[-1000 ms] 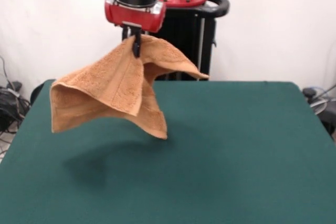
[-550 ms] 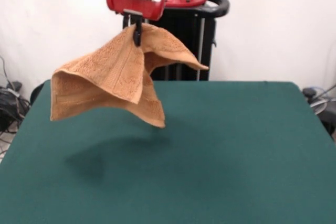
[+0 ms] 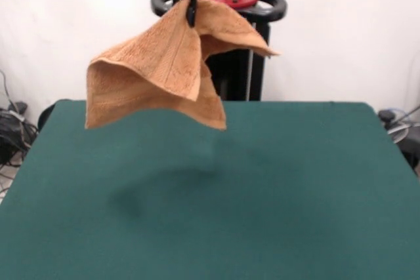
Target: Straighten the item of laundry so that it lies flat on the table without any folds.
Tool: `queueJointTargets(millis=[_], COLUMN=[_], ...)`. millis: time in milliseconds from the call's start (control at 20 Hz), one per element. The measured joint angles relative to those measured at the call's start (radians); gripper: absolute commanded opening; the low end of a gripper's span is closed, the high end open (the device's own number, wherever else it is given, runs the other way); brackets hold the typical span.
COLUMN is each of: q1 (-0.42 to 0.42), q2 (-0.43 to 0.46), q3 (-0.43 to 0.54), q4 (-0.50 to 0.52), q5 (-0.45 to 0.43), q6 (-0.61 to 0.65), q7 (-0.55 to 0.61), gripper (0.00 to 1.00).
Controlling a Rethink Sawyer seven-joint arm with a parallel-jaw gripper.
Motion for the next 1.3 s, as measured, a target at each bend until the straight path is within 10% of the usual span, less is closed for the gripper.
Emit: queueJointTargets(millis=[1300], q1=[-0.036], q2=[0.004], q3=[-0.015], q4=[-0.131], q5=[-0.289], q6=[0.065], q7=[0.0], gripper=[0.0])
